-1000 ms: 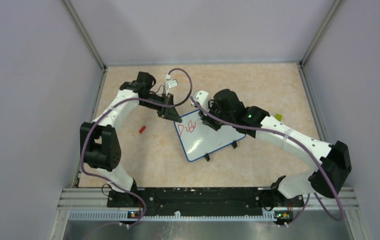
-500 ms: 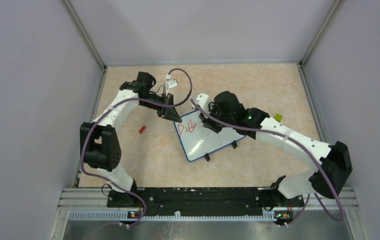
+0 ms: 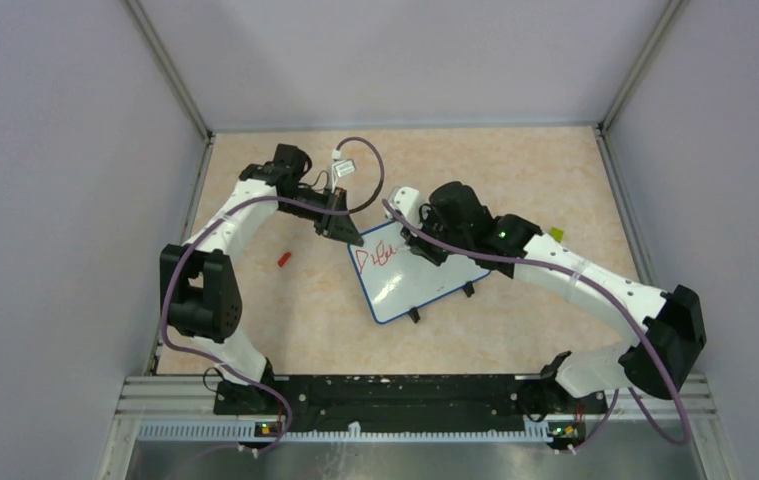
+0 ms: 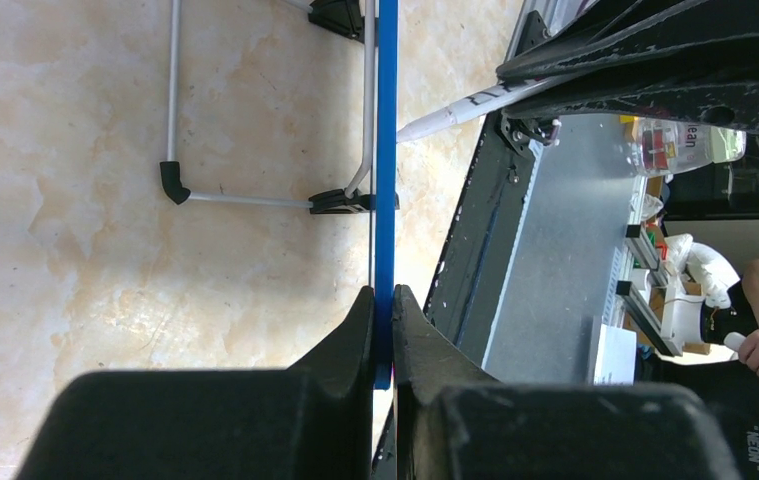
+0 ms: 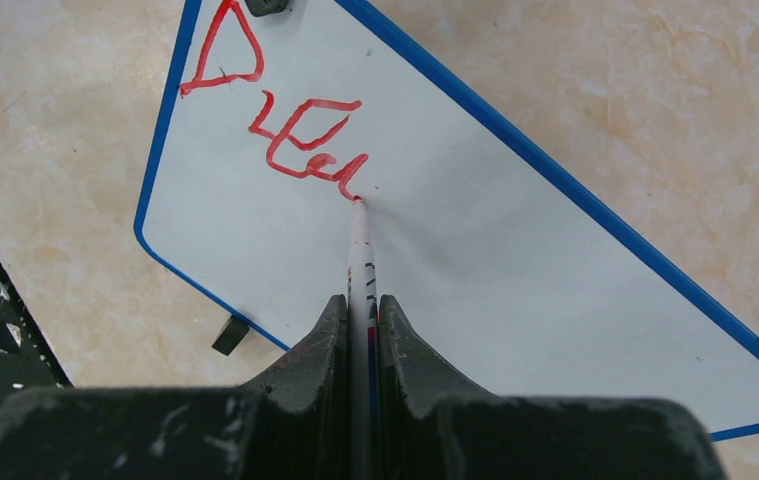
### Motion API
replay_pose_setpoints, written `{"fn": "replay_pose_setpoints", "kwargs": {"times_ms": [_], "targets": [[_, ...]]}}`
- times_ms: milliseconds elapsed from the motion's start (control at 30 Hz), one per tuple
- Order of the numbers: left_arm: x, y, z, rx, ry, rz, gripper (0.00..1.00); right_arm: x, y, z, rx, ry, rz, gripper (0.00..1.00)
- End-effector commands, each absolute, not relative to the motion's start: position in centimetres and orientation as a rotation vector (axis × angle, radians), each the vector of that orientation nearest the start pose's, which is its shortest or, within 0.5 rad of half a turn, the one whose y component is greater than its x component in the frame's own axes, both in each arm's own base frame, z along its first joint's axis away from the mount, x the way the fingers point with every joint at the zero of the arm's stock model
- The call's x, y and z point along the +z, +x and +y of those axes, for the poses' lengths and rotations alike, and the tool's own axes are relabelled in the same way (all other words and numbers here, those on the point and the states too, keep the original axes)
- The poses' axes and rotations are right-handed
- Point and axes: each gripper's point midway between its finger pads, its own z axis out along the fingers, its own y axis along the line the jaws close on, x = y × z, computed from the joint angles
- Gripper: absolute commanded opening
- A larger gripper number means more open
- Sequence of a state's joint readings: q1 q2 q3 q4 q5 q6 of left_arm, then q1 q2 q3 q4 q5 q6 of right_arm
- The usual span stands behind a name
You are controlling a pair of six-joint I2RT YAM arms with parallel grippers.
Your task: Write a sentence on the whiteboard
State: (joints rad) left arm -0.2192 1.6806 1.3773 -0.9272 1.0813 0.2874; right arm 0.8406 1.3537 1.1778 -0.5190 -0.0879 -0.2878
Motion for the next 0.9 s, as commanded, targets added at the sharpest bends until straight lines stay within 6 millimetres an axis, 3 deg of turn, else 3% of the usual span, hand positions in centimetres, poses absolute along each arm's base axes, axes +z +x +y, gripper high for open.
{"fn": "replay_pose_setpoints", "kwargs": {"times_ms": [0,333,533,867], "targets": [[19.3,27.2,-21.8,-1.453,0.860,2.258,0.00,24.5,26.7,28.9,0.381,-1.179,1.805,0.00],[19.4,27.2,-21.8,-1.453,0.861,2.256,0.00,22.7,27.5,29.4,0.356,-1.191,1.828,0.00],[19.3,27.1,-21.8,-1.452,0.862,2.258,0.00,21.3,26.8,28.9,0.361,-1.210,1.855,0.00],[19.3,27.1,-21.8,-1.449,0.860,2.260,0.00,21.5,26.1,28.8,0.385,-1.221,1.856,0.00]]}}
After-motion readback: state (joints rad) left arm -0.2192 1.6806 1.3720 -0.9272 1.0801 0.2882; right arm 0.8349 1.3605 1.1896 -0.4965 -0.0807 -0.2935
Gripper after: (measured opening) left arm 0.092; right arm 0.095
